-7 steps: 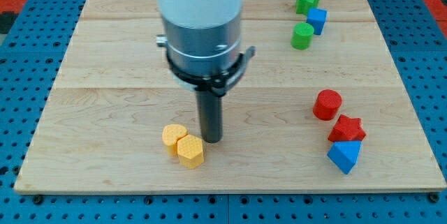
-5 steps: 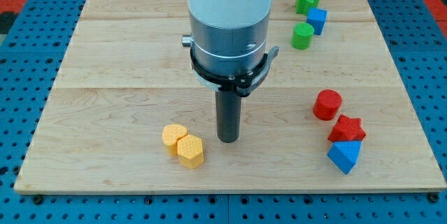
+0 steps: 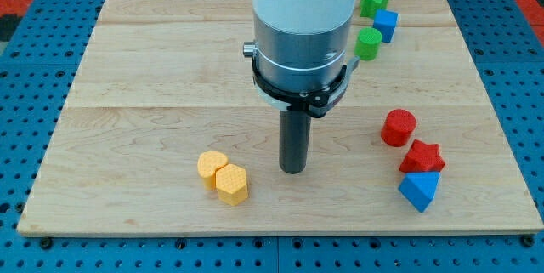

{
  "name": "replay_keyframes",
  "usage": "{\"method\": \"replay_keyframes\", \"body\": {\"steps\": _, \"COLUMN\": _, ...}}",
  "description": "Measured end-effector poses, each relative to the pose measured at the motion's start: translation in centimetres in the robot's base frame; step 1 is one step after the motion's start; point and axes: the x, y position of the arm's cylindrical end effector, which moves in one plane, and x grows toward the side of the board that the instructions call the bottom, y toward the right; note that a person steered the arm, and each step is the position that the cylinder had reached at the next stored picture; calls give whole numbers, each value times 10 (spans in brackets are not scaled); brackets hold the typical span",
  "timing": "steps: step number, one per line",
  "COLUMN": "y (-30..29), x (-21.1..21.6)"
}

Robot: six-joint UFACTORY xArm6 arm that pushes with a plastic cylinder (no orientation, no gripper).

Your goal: Move the blue triangle away from the red blocks

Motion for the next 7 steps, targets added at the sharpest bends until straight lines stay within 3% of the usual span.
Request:
{"method": "replay_keyframes", "body": {"steps": 1, "y": 30, "x": 1}}
{"method": "replay_keyframes", "body": {"steps": 3, "y": 64, "x": 80}}
{"method": "replay_keyframes", "body": {"steps": 5, "y": 176, "x": 79}}
{"method": "replay_keyframes", "body": {"steps": 7, "y": 146, "x": 17}}
